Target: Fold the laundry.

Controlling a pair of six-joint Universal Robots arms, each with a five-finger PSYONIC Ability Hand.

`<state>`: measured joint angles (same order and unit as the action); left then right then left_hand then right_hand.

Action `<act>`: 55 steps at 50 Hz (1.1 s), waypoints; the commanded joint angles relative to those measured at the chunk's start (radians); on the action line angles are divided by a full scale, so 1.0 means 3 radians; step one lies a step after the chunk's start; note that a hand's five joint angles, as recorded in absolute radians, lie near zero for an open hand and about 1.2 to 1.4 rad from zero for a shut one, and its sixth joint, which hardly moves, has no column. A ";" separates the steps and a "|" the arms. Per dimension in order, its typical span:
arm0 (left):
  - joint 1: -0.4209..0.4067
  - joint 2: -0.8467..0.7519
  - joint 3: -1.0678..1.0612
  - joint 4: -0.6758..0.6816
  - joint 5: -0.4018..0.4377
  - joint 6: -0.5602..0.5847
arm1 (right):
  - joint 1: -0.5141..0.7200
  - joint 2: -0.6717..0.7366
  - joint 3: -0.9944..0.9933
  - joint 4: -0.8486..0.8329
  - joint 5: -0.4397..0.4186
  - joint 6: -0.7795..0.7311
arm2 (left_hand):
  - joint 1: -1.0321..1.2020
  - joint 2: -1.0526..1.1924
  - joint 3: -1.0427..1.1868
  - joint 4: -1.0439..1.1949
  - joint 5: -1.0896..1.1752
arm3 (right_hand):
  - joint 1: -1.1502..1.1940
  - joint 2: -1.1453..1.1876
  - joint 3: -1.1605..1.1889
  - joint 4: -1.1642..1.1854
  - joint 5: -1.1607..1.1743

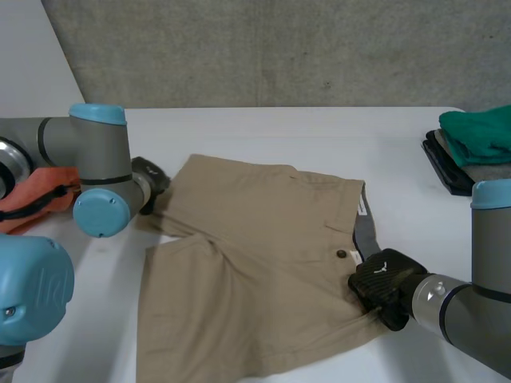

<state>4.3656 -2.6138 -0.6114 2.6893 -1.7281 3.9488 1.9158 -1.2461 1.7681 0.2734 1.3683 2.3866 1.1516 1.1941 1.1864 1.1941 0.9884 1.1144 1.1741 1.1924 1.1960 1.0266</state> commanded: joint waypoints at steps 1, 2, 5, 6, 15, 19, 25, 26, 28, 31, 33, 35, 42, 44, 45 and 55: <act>-0.0076 0.0143 -0.0176 -0.0016 -0.0263 0.0076 | 0.0062 -0.0003 0.0002 0.0004 0.0015 0.0006 | 0.0815 0.0674 0.0700 0.0674 0.0778 | 0.0940 0.0741 0.0680 0.0668 0.0650; -0.0096 0.0173 -0.0196 -0.0016 -0.0202 0.0045 | 0.0062 -0.0013 0.0002 -0.0001 0.0026 0.0006 | 0.0739 0.0597 0.0623 0.0598 0.0701 | 0.0940 0.0741 0.0680 0.0668 0.0650; -0.0127 0.0240 -0.0217 -0.0016 -0.0120 -0.0006 | 0.0062 -0.0049 0.0002 -0.0001 0.0036 0.0021 | -0.1747 -0.1889 -0.1863 -0.1889 -0.1785 | 0.0940 0.0741 0.0680 0.0668 0.0650; -0.0132 0.0306 -0.0232 -0.0016 -0.0100 -0.0057 | 0.0067 -0.0059 0.0002 -0.0006 0.0031 0.0032 | -0.3036 -0.3178 -0.3152 -0.3177 -0.3074 | 0.0940 0.0741 0.0680 0.0668 0.0650; -0.0051 0.1062 -0.0651 -0.0036 -0.0100 -0.0573 | 0.0128 -0.0146 -0.0024 -0.0231 0.0010 0.0287 | -0.2981 -0.3122 -0.3097 -0.3122 -0.3018 | 0.0940 0.0741 0.0680 0.0668 0.0650; -0.0040 0.1589 -0.1141 -0.0057 0.0094 -0.0921 | 0.0164 -0.0172 -0.0110 -0.0400 0.0000 0.0558 | -0.2609 -0.2751 -0.2725 -0.2751 -0.2647 | 0.0940 0.0741 0.0680 0.0668 0.0650; -0.0081 0.2406 -0.2147 -0.0210 0.0630 -0.1447 | 0.0205 -0.0126 -0.0381 -0.0589 0.0066 0.1211 | -0.2404 -0.2545 -0.2520 -0.2545 -0.2441 | 0.0940 0.0741 0.0680 0.0668 0.0650; -0.0091 0.2484 -0.2271 -0.0236 0.0687 -0.1484 | 0.0200 -0.0106 -0.0412 -0.0604 0.0082 0.1304 | -0.2364 -0.2506 -0.2480 -0.2506 -0.2402 | 0.0940 0.0741 0.0680 0.0668 0.0650; -0.0132 0.2597 -0.2507 -0.0277 0.0780 -0.1565 | 0.0205 -0.0039 -0.0483 -0.0605 0.0128 0.1463 | -0.2344 -0.2486 -0.2460 -0.2486 -0.2382 | 0.0940 0.0741 0.0680 0.0668 0.0650; -0.0209 0.2766 -0.2941 -0.0307 0.0846 -0.1673 | 0.0200 0.0048 -0.0596 -0.0599 0.0281 0.1734 | -0.2325 -0.2467 -0.2441 -0.2466 -0.2363 | 0.0940 0.0741 0.0680 0.0668 0.0650; -0.0275 0.2857 -0.3232 -0.0307 0.0846 -0.1734 | 0.0205 0.0099 -0.0637 -0.0605 0.0418 0.1856 | -0.2325 -0.2467 -0.2441 -0.2466 -0.2363 | 0.0940 0.0741 0.0680 0.0668 0.0650; -0.0342 0.2909 -0.3392 -0.0313 0.0826 -0.1750 | 0.0210 0.0114 -0.0658 -0.0620 0.0506 0.1903 | -0.2335 -0.2476 -0.2450 -0.2476 -0.2372 | 0.0940 0.0741 0.0680 0.0668 0.0650; -0.0751 0.2960 -0.3750 -0.0134 0.0714 -0.1939 | 0.0236 0.0125 -0.0658 -0.0605 0.0619 0.1903 | -0.2374 -0.2515 -0.2490 -0.2515 -0.2411 | 0.0940 0.0741 0.0680 0.0668 0.0650; -0.0761 0.2808 -0.3725 0.0039 0.0607 -0.1959 | 0.0231 0.0119 -0.0632 -0.0610 0.0609 0.1903 | -0.2354 -0.2496 -0.2470 -0.2496 -0.2392 | 0.0940 0.0741 0.0680 0.0668 0.0650; -0.0746 0.2741 -0.3710 0.0096 0.0556 -0.1959 | 0.0226 0.0109 -0.0622 -0.0615 0.0609 0.1898 | -0.2315 -0.2457 -0.2431 -0.2457 -0.2353 | 0.0940 0.0741 0.0680 0.0668 0.0650; -0.0710 0.2188 -0.3520 0.0526 0.0039 -0.1668 | 0.0129 -0.0075 -0.0464 -0.0554 0.0455 0.1740 | 0.0815 0.0674 0.0699 0.0674 0.0778 | 0.0940 0.0741 0.0680 0.0668 0.0650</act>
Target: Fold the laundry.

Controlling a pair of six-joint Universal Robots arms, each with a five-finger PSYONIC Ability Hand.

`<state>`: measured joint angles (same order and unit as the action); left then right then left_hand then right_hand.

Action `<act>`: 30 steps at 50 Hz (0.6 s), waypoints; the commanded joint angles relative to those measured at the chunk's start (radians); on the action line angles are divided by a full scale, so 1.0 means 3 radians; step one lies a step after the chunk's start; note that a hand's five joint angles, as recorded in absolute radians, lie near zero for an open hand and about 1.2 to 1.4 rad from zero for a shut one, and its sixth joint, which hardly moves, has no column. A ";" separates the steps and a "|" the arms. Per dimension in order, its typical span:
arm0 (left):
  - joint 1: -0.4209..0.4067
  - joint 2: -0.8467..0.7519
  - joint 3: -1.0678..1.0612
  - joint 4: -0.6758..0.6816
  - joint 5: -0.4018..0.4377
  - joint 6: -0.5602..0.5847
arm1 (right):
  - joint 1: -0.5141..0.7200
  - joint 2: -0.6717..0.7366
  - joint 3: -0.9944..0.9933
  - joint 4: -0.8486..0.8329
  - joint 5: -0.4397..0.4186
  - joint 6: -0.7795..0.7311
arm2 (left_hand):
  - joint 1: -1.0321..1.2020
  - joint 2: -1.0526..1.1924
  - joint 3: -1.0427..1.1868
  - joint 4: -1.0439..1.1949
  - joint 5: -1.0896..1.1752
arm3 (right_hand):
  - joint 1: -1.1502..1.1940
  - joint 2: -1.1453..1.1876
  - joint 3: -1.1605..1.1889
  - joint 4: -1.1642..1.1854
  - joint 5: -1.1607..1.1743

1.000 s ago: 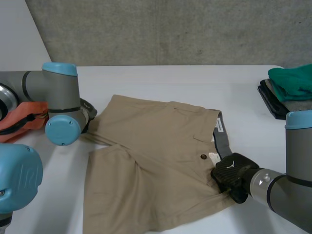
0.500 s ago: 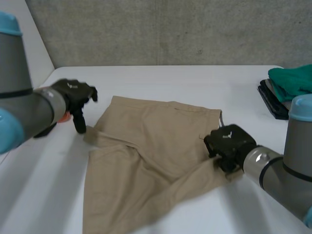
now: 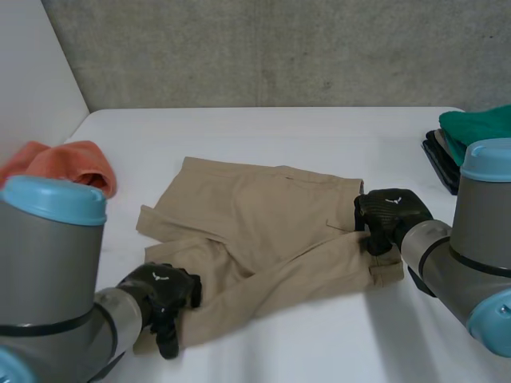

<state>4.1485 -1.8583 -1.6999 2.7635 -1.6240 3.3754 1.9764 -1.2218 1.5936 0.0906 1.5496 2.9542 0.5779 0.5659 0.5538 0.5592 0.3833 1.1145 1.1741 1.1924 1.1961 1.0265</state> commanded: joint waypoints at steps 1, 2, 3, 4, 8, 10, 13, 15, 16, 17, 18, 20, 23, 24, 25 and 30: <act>0.0003 -0.0330 0.0103 0.0294 -0.0303 0.0258 | -0.0079 -0.0171 0.0123 0.0071 -0.0180 -0.0198 | 0.2728 0.2768 0.2808 0.2790 0.2795 | 0.0939 0.0741 0.0680 0.0667 0.0651; -0.0007 -0.0330 0.0098 0.0304 -0.0293 0.0274 | -0.0089 -0.0192 0.0133 0.0091 -0.0215 -0.0254 | 0.2728 0.2768 0.2808 0.2790 0.2795 | 0.0939 0.0741 0.0680 0.0667 0.0651; -0.0033 -0.0320 0.0073 0.0289 -0.0263 0.0299 | -0.0104 -0.0232 0.0154 0.0152 -0.0292 -0.0397 | 0.2728 0.2768 0.2808 0.2790 0.2795 | 0.0939 0.0741 0.0680 0.0667 0.0651; -0.0048 -0.0315 0.0052 0.0274 -0.0247 0.0315 | -0.0114 -0.0258 0.0169 0.0199 -0.0338 -0.0484 | 0.2728 0.2768 0.2808 0.2790 0.2795 | 0.0939 0.0741 0.0680 0.0667 0.0651; -0.0114 -0.0223 -0.0096 0.0090 -0.0115 0.0422 | -0.0227 -0.0396 0.0302 0.0617 -0.0629 -0.1209 | 0.2728 0.2768 0.2808 0.2790 0.2795 | 0.0939 0.0741 0.0680 0.0667 0.0651; -0.0166 -0.0141 -0.0208 -0.0119 -0.0038 0.0570 | -0.0334 -0.0468 0.0430 0.1011 -0.0763 -0.1802 | 0.2728 0.2768 0.2808 0.2790 0.2795 | 0.0939 0.0741 0.0680 0.0667 0.0651; -0.0242 -0.0044 -0.0336 -0.0437 0.0034 0.0810 | -0.0533 -0.0458 0.0624 0.1655 -0.0860 -0.2702 | 0.2728 0.2768 0.2808 0.2790 0.2795 | 0.0939 0.0741 0.0680 0.0667 0.0651; -0.0258 0.0002 -0.0347 -0.0585 0.0049 0.0933 | -0.0620 -0.0407 0.0675 0.1885 -0.0880 -0.3177 | 0.2728 0.2768 0.2808 0.2790 0.2795 | 0.0939 0.0741 0.0680 0.0667 0.0651; -0.0258 0.0012 -0.0337 -0.0611 0.0055 0.0959 | -0.0626 -0.0381 0.0665 0.1846 -0.0875 -0.3185 | 0.2728 0.2768 0.2808 0.2790 0.2795 | 0.0939 0.0741 0.0680 0.0667 0.0651; -0.0253 0.0007 -0.0281 -0.0626 0.0039 0.1000 | -0.0590 -0.0320 0.0600 0.1678 -0.0865 -0.3033 | 0.2728 0.2768 0.2808 0.2790 0.2795 | 0.0939 0.0741 0.0680 0.0667 0.0651; -0.0217 -0.0008 -0.0164 -0.0601 0.0004 0.1035 | -0.0544 -0.0239 0.0487 0.1444 -0.0835 -0.2768 | 0.2728 0.2768 0.2808 0.2790 0.2795 | 0.0939 0.0741 0.0680 0.0667 0.0651; -0.0156 -0.0044 0.0041 -0.0545 -0.0058 0.1036 | -0.0524 -0.0172 0.0369 0.1274 -0.0845 -0.2506 | 0.2728 0.2768 0.2808 0.2790 0.2795 | 0.0939 0.0741 0.0680 0.0667 0.0651; 0.0043 -0.0171 0.0572 -0.0392 -0.0078 0.1000 | -0.0534 -0.0029 0.0088 0.0931 -0.0850 -0.1918 | 0.2728 0.2768 0.2808 0.2790 0.2795 | 0.0939 0.0741 0.0680 0.0667 0.0651; 0.0130 -0.0237 0.0781 -0.0320 -0.0048 0.0990 | -0.0524 0.0048 -0.0049 0.0819 -0.0845 -0.1653 | 0.2728 0.2768 0.2808 0.2790 0.2795 | 0.0939 0.0741 0.0680 0.0667 0.0651; 0.0176 -0.0279 0.0925 -0.0284 -0.0027 0.0985 | -0.0524 0.0079 -0.0106 0.0777 -0.0845 -0.1534 | 0.2728 0.2768 0.2808 0.2790 0.2795 | 0.0939 0.0741 0.0680 0.0667 0.0651; 0.0320 -0.0636 0.1723 0.0048 0.0167 0.0949 | -0.0416 0.0202 -0.0393 0.0415 -0.0773 -0.1068 | 0.2728 0.2768 0.2808 0.2790 0.2795 | 0.0939 0.0741 0.0680 0.0667 0.0651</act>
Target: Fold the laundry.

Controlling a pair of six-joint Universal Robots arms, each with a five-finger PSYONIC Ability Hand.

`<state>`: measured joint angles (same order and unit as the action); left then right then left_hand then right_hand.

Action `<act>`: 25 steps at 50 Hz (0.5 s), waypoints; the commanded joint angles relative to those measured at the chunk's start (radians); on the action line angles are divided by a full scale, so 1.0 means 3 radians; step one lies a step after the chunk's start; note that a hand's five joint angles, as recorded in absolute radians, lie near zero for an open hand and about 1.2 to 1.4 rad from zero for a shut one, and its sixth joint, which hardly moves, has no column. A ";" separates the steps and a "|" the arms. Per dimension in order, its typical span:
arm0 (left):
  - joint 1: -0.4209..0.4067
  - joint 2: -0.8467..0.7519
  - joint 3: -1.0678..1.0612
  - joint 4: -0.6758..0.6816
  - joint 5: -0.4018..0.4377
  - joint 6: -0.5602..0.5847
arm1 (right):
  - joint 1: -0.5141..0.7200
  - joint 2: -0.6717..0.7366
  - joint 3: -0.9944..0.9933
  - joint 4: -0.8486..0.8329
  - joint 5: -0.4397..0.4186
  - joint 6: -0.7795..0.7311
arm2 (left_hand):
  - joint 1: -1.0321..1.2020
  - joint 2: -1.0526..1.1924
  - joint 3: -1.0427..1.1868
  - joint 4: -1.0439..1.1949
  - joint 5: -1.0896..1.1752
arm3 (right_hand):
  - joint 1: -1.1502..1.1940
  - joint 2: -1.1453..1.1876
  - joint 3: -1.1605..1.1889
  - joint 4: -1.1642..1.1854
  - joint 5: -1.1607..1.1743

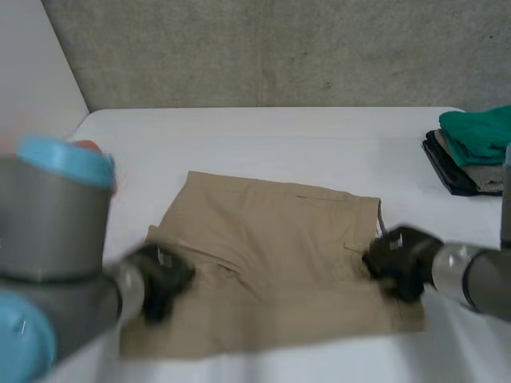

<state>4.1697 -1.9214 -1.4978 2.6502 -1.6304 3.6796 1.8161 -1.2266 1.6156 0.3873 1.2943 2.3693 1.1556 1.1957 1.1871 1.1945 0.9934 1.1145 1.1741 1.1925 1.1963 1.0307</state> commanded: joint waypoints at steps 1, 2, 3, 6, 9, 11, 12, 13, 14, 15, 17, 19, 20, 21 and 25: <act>0.0259 -0.0609 0.1309 0.0568 0.0239 -0.0070 | 0.0159 0.0284 -0.0542 -0.0783 0.0149 0.0973 | 0.0802 0.0669 0.0697 0.0672 0.0761 | 0.0939 0.0741 0.0679 0.0667 0.0637; 0.0265 -0.0717 0.1438 0.0630 0.0250 -0.0070 | 0.0169 0.0325 -0.0579 -0.0901 0.0195 0.1014 | 0.0802 0.0669 0.0697 0.0672 0.0761 | 0.0939 0.0741 0.0679 0.0667 0.0637; 0.0265 -0.0824 0.1560 0.0681 0.0255 -0.0065 | 0.0189 0.0361 -0.0604 -0.1024 0.0251 0.1050 | 0.0802 0.0669 0.0697 0.0672 0.0761 | 0.0939 0.0741 0.0679 0.0667 0.0637; 0.0255 -0.1290 0.2046 0.0810 0.0184 -0.0040 | 0.0271 0.0570 -0.0701 -0.1535 0.0492 0.1097 | 0.0802 0.0669 0.0697 0.0672 0.0761 | 0.0939 0.0741 0.0679 0.0667 0.0637; 0.0255 -0.1750 0.2532 0.0810 0.0071 -0.0014 | 0.0343 0.0820 -0.0819 -0.2030 0.0696 0.1020 | 0.0802 0.0669 0.0697 0.0672 0.0761 | 0.0939 0.0741 0.0679 0.0667 0.0637; 0.0249 -0.1949 0.2752 0.0789 0.0010 0.0001 | 0.0374 0.0948 -0.0870 -0.2251 0.0753 0.0944 | 0.0802 0.0669 0.0697 0.0672 0.0761 | 0.0939 0.0741 0.0679 0.0667 0.0637; 0.0239 -0.2072 0.2935 0.0794 -0.0021 0.0016 | 0.0399 0.1086 -0.0931 -0.2460 0.0824 0.0842 | 0.0802 0.0669 0.0697 0.0672 0.0761 | 0.0939 0.0741 0.0679 0.0667 0.0637; 0.0234 -0.2124 0.3013 0.0805 -0.0031 0.0027 | 0.0404 0.1153 -0.0967 -0.2563 0.0845 0.0806 | 0.0802 0.0669 0.0697 0.0672 0.0761 | 0.0939 0.0741 0.0679 0.0667 0.0637; 0.0229 -0.2165 0.3085 0.0820 -0.0037 0.0042 | 0.0409 0.1209 -0.0998 -0.2660 0.0860 0.0760 | 0.0802 0.0669 0.0697 0.0672 0.0761 | 0.0939 0.0741 0.0679 0.0667 0.0637; 0.0224 -0.2206 0.3151 0.0840 -0.0037 0.0047 | 0.0410 0.1260 -0.1029 -0.2752 0.0865 0.0719 | 0.0802 0.0669 0.0697 0.0672 0.0761 | 0.0939 0.0741 0.0679 0.0667 0.0637; 0.0219 -0.2262 0.3259 0.0932 -0.0011 0.0042 | 0.0425 0.1368 -0.1100 -0.2972 0.0896 0.0621 | -0.1503 -0.1637 -0.1609 -0.1633 -0.1545 | -0.1802 -0.2001 -0.2062 -0.2075 -0.2104; 0.0193 -0.2247 0.3264 0.1004 -0.0021 0.0078 | 0.0445 0.1414 -0.1131 -0.3055 0.0901 0.0596 | -0.3270 -0.3404 -0.3375 -0.3400 -0.3311 | -0.3133 -0.3332 -0.3393 -0.3406 -0.3436; 0.0183 -0.2227 0.3259 0.1024 -0.0031 0.0073 | 0.0450 0.1414 -0.1141 -0.3070 0.0896 0.0601 | -0.3270 -0.3404 -0.3375 -0.3400 -0.3311 | -0.3133 -0.3332 -0.3393 -0.3406 -0.3436; 0.0168 -0.2191 0.3249 0.1030 -0.0042 0.0063 | 0.0450 0.1399 -0.1131 -0.3060 0.0886 0.0626 | -0.3270 -0.3404 -0.3375 -0.3400 -0.3311 | -0.3133 -0.3332 -0.3393 -0.3406 -0.3436; 0.0168 -0.1901 0.2944 0.1025 -0.0083 0.0012 | 0.0420 0.1088 -0.0994 -0.2714 0.0835 0.0866 | -0.3270 -0.3404 -0.3375 -0.3400 -0.3311 | -0.3133 -0.3332 -0.3393 -0.3406 -0.3436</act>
